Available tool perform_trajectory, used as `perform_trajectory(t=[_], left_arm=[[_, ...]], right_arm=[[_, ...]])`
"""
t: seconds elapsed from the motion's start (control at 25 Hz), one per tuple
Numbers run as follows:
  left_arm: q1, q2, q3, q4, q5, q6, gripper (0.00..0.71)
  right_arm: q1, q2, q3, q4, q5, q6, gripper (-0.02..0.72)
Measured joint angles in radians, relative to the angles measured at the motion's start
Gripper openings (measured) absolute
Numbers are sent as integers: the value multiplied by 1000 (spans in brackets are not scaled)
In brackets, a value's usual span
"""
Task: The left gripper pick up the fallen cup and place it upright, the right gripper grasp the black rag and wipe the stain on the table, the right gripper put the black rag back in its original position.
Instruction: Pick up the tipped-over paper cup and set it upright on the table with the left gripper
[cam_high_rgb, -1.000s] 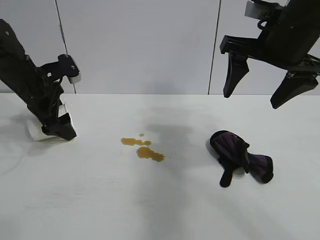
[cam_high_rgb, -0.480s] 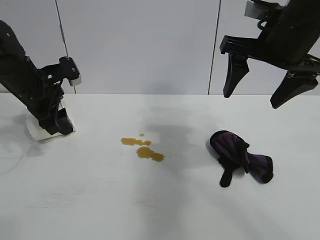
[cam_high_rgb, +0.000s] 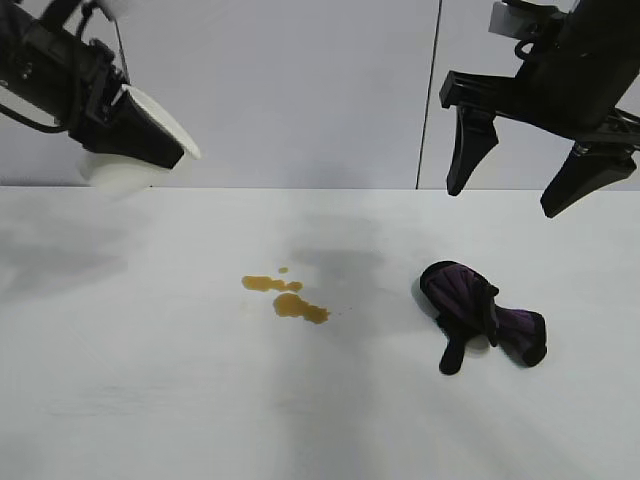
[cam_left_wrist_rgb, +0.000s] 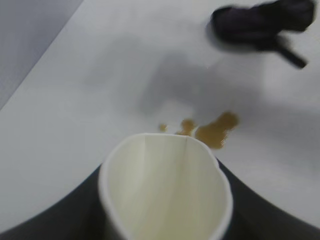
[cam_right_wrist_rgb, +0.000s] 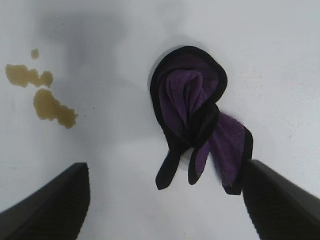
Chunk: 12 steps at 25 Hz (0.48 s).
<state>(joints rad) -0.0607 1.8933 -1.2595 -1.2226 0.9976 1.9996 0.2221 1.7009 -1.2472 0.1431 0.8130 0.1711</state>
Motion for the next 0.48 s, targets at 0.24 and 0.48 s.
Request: perform_trajectory(t=[0.24, 0.48], left_arm=[[15, -4, 301, -412, 151, 451, 351], [15, 30, 374, -461, 151, 624, 351]], right_arm=[[0, 0, 0, 0, 3, 0, 580], [0, 0, 0, 2, 3, 0, 580]])
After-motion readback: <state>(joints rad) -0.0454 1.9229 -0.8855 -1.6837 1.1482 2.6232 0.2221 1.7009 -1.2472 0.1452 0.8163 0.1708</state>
